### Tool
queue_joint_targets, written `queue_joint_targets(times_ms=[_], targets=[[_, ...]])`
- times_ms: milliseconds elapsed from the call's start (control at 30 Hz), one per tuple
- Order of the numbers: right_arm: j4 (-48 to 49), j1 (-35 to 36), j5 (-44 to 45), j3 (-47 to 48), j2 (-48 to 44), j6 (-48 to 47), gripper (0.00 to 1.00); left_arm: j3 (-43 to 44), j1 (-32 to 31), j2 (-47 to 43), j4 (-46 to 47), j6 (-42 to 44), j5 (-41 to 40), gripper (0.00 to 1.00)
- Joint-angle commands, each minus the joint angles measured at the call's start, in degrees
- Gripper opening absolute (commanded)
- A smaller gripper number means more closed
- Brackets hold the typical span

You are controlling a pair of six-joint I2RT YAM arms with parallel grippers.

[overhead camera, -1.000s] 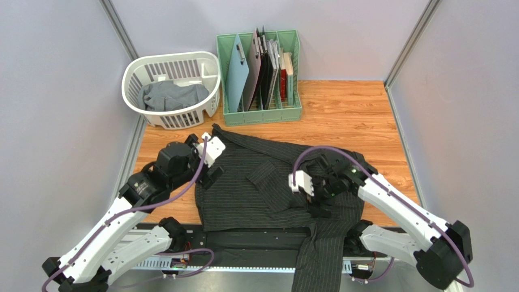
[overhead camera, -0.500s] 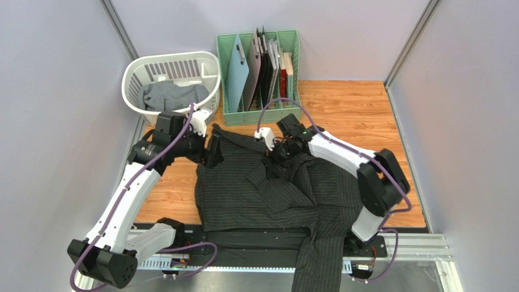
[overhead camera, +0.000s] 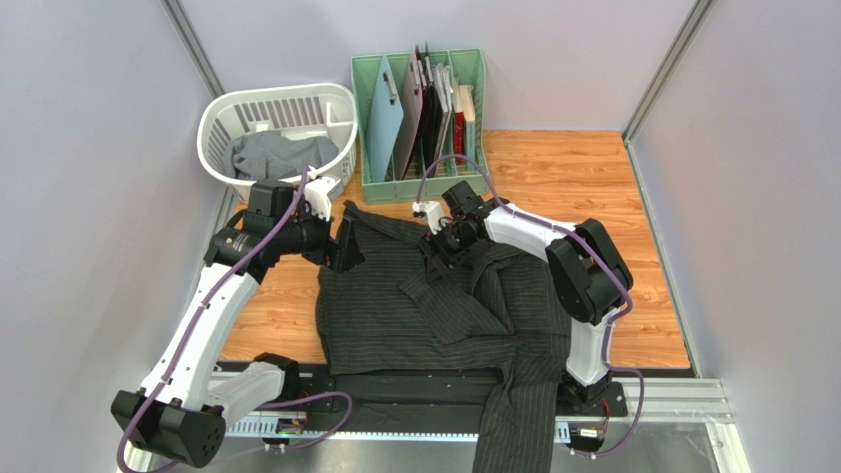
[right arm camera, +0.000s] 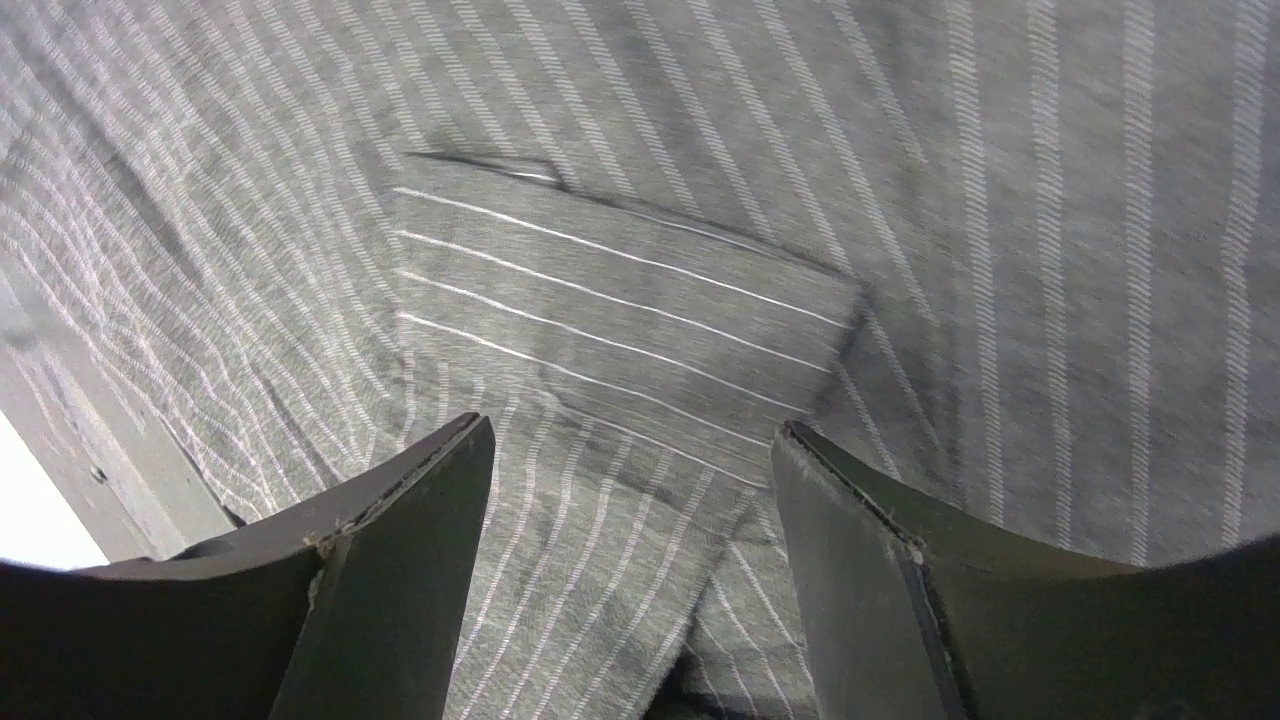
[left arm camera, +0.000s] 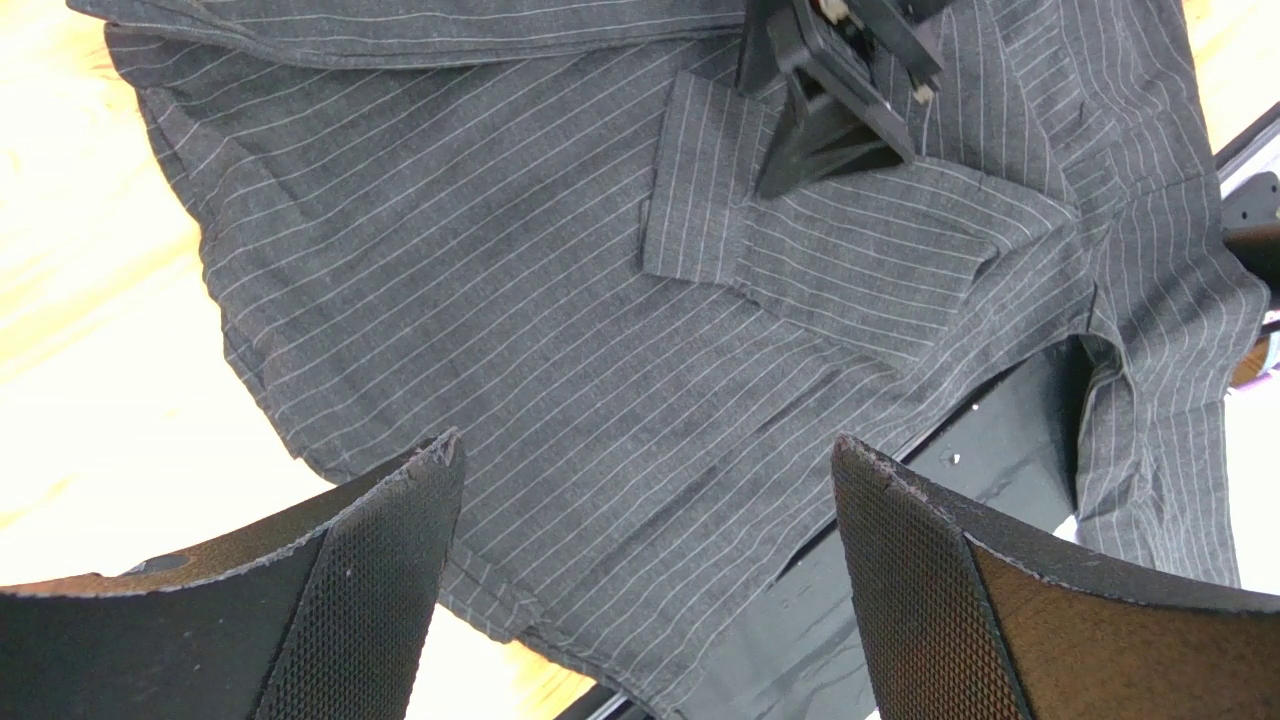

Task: Fold and stack the long sleeve shirts
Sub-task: Flatten the shirt out

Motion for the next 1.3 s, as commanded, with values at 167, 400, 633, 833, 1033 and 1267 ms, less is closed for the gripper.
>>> queue_joint_targets(times_ms=[167, 400, 633, 833, 1033, 1267], targets=[[2.6, -1.8, -4.1, -0.2, 1.7, 5.0, 0.69, 0.2, 0.4, -1.2, 0.9, -1.1, 0.8, 0.95], [2.1, -1.8, -9.7, 0.8, 3.0, 7.2, 0.52, 0.4, 0.4, -0.5, 1.1, -1.4, 0.8, 0.95], [1.0, -2.5, -13.0, 3.5, 2.0, 7.4, 0.00, 0.9, 0.4, -0.1, 1.0, -1.1, 1.4, 0.95], [0.5, -4.2, -16.8, 7.1, -7.4, 9.5, 0.00, 3.0, 0.5, 1.0, 1.1, 0.2, 4.6, 0.95], [-5.6, -4.9, -11.9, 12.4, -13.3, 5.7, 0.19, 6.7, 0.6, 3.3, 2.8, -1.0, 9.8, 0.95], [-8.2, -4.5, -8.7, 7.7, -6.3, 5.1, 0.67, 5.1, 0.5, 3.0, 2.9, -1.7, 9.7, 0.96]])
